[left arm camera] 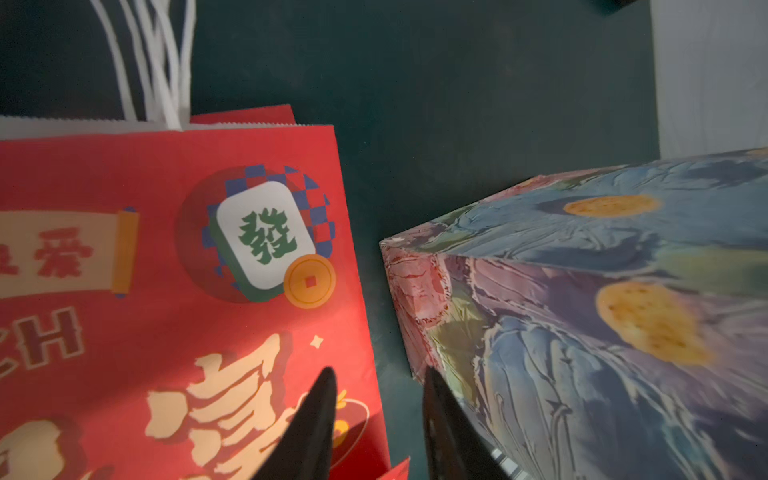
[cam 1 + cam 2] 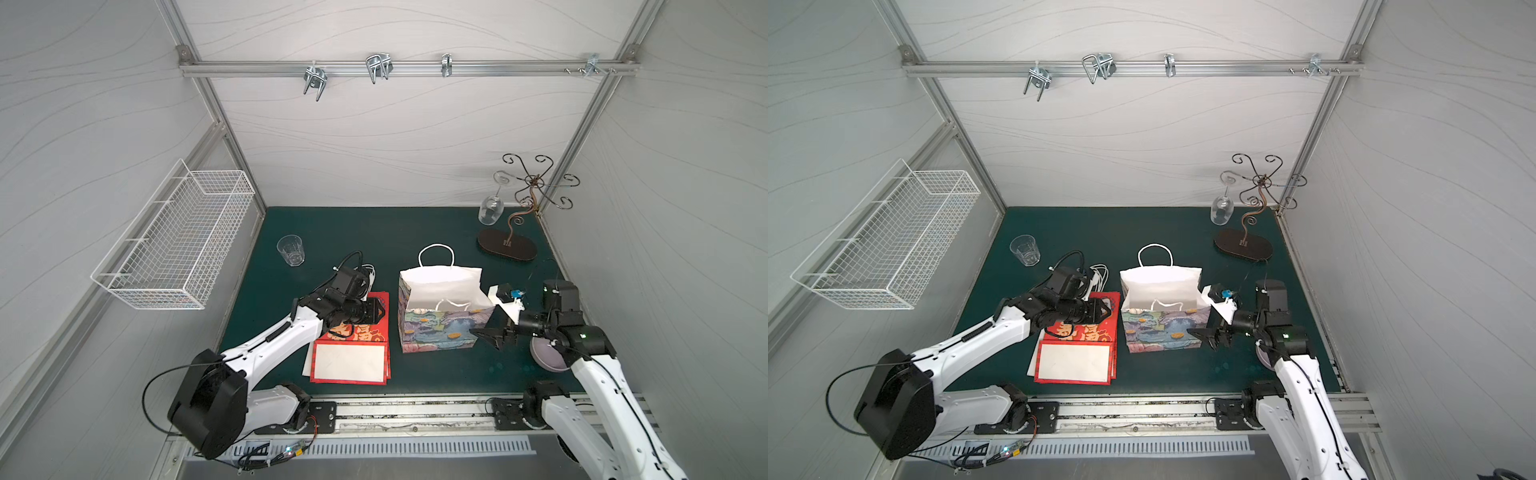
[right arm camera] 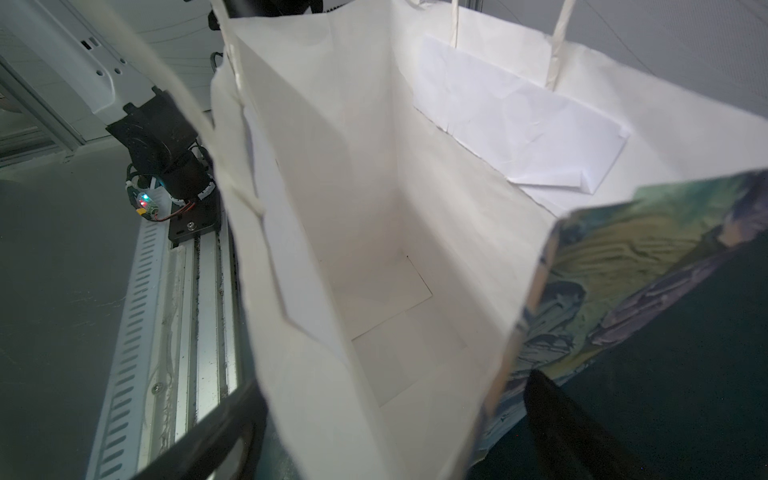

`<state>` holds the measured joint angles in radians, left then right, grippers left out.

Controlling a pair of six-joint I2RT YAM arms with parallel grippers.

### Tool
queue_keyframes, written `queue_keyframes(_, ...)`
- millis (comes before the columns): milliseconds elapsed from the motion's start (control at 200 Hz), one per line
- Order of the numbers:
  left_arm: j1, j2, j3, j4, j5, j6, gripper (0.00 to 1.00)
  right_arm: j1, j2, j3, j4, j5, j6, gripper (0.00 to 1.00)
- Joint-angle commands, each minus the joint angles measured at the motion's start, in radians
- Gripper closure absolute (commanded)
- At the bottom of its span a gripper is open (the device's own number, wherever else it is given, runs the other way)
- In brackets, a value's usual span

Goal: Put away the paper bag
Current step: Press the paper bag at the center of the board.

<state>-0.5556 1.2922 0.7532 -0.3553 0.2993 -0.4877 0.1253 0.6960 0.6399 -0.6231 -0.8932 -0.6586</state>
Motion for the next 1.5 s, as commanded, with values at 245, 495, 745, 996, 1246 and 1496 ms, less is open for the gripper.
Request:
queue_keyframes(245, -0.087, 0.205, 0.133, 0.110, 0.120, 0.045, 0.96, 0.008, -0.020, -0.006, -0.050, 0.008, -0.026, 0.05)
queue_keyframes(495, -0.095, 0.215, 0.130, 0.185, 0.266, 0.076, 0.98, 0.008, -0.026, -0.019, -0.036, 0.002, -0.002, 0.05)
queue_keyframes(745, -0.095, 0.125, 0.053, 0.371, 0.356, 0.069, 0.92, 0.008, -0.032, -0.035, 0.008, -0.006, 0.041, 0.05)
queue_keyframes(996, -0.095, -0.097, -0.068, 0.468, 0.206, 0.201, 0.90, 0.002, -0.063, -0.041, 0.012, 0.013, 0.065, 0.06)
queue_keyframes(1246, -0.094, -0.331, -0.179, 0.387, 0.279, 0.485, 0.64, 0.001, -0.061, -0.049, 0.042, 0.013, 0.088, 0.07)
queue_keyframes(1496, -0.100, -0.427, -0.273, 0.528, 0.428, 0.539, 0.35, 0.003, -0.055, -0.048, 0.042, 0.004, 0.079, 0.07)
